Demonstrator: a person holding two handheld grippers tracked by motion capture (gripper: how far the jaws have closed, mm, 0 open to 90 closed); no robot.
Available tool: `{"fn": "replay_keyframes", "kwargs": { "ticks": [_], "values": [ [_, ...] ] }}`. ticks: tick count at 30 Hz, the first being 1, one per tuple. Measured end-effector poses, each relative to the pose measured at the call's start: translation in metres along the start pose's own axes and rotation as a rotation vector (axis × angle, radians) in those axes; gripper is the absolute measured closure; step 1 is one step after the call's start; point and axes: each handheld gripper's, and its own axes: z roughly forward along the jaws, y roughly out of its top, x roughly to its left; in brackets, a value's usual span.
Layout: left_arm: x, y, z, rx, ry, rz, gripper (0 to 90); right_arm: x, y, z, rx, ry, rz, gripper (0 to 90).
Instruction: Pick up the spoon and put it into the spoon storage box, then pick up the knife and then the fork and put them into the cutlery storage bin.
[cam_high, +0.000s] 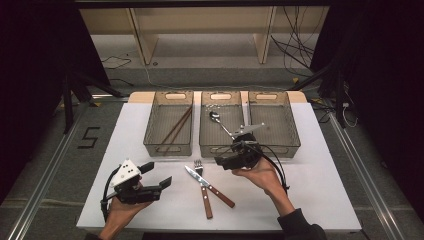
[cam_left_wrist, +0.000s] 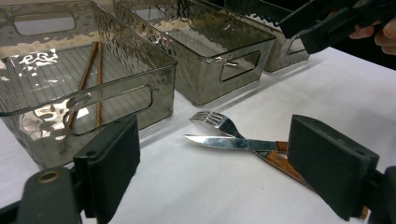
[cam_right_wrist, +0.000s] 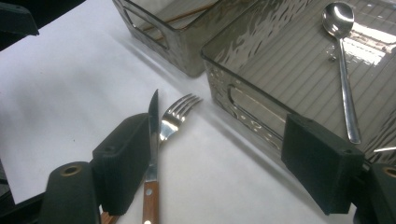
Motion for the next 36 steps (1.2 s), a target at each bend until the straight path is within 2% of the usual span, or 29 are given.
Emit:
{"fn": "replay_keyframes", "kwargs": {
  "ticks": [12,21,36],
  "values": [
    [0.0,0.001,0.0,-0.004,0.001,-0.003,16.8,0.01,-0.013,0.003,0.048,0.021,-0.013,23.1],
    [0.0,0.001,-0.001,-0.007,0.002,-0.006,16.8,0.013,-0.024,0.009,0.098,0.03,-0.014,21.9],
    [0.0,0.001,-0.001,-0.006,0.001,-0.003,16.8,0.019,-0.037,0.016,0.146,0.039,-0.019,20.7]
  ]
}}
